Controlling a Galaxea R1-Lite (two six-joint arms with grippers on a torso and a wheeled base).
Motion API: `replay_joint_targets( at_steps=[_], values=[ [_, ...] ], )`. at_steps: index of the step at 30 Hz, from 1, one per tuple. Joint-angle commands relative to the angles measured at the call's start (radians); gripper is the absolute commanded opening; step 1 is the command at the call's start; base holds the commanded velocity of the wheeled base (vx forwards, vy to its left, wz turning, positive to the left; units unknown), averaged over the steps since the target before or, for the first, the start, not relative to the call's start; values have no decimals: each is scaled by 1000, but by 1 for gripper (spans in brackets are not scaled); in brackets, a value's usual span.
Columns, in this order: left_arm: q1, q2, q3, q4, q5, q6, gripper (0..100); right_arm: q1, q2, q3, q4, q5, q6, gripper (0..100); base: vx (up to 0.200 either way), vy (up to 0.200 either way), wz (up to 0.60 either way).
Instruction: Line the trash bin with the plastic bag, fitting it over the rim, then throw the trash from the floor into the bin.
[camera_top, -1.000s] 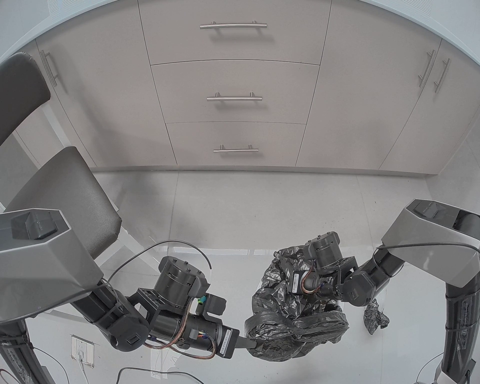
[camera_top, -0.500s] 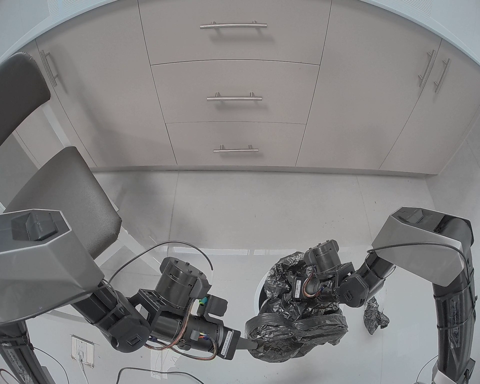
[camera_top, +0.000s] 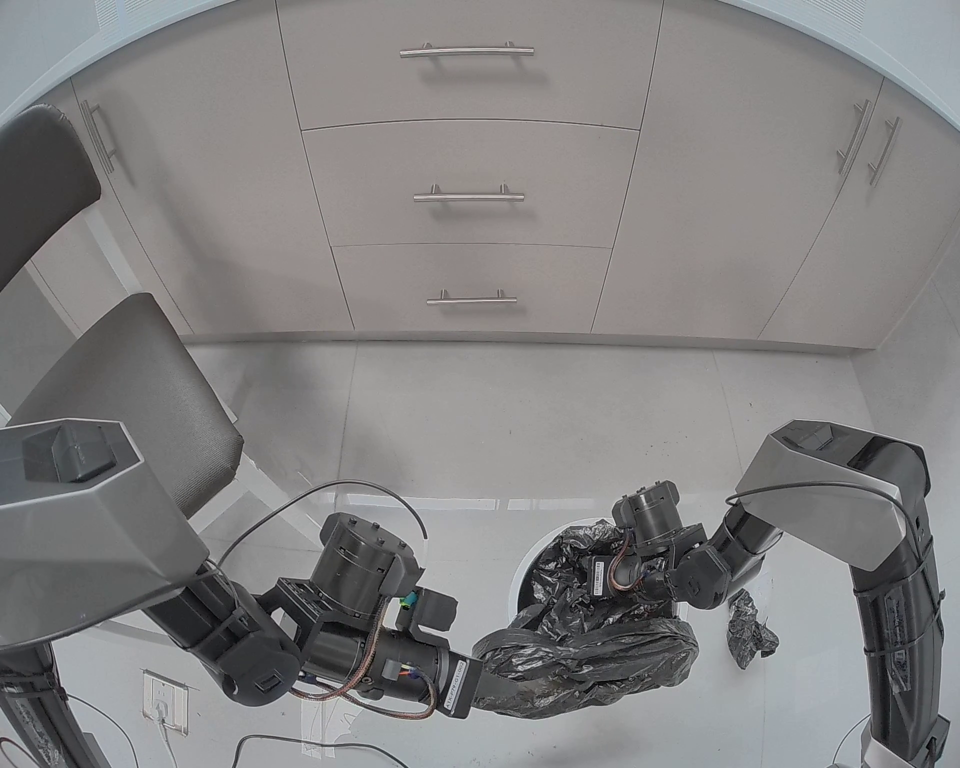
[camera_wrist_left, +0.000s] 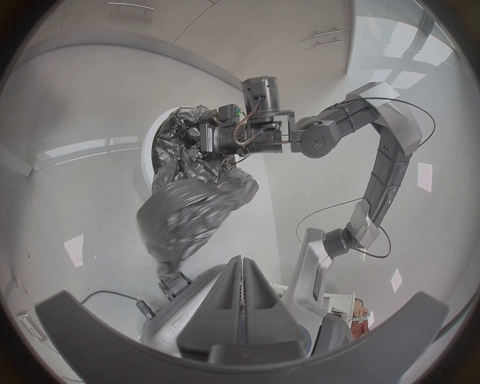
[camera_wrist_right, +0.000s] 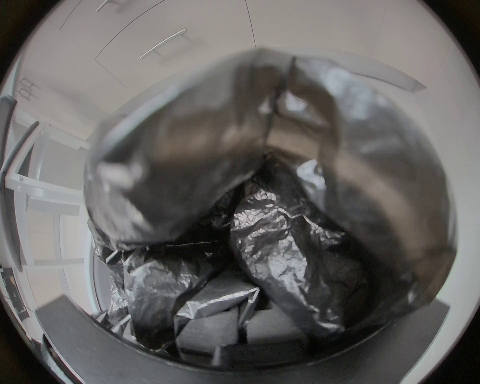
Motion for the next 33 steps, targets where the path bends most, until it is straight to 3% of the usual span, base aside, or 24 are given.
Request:
replay_joint_targets(
  at_steps=[1, 18, 19, 23, 26, 27, 28, 30, 31, 33],
  values=[
    [-4, 1, 5, -11, 1, -3, 0, -1, 11, 0, -1, 0, -9, 0, 0, 0, 0],
    [-8, 1, 8, -14, 3, 3, 0, -1, 11, 0, -1, -1, -9, 0, 0, 0, 0],
    [-10, 1, 8, -14, 3, 3, 0, -1, 11, 0, -2, -1, -9, 100, 0, 0, 0],
    [-13, 1, 8, -27, 12, 2, 0, -1, 8, 0, -4, 0, -5, 100, 0, 0, 0],
    [-23, 3, 7, -60, 72, -1, 0, -1, 3, 5, -31, 2, -5, 100, 0, 0, 0],
    [-36, 3, 5, -80, 154, -4, 0, -1, 2, 8, -50, 2, -5, 100, 0, 0, 0],
    [-62, 7, 2, -116, 292, -4, 0, -1, 3, 5, -53, 5, -5, 100, 0, 0, 0],
    [-77, 10, 2, -141, 362, -4, 0, 0, 8, 3, -51, 9, -5, 100, 0, 0, 0],
    [-100, 12, 8, -195, 454, -1, 0, -1, 17, 0, -53, 14, -8, 100, 0, 0, 0],
    [-112, 18, 14, -228, 480, 5, 0, -1, 17, -3, -53, 16, -6, 100, 0, 0, 0]
  ],
)
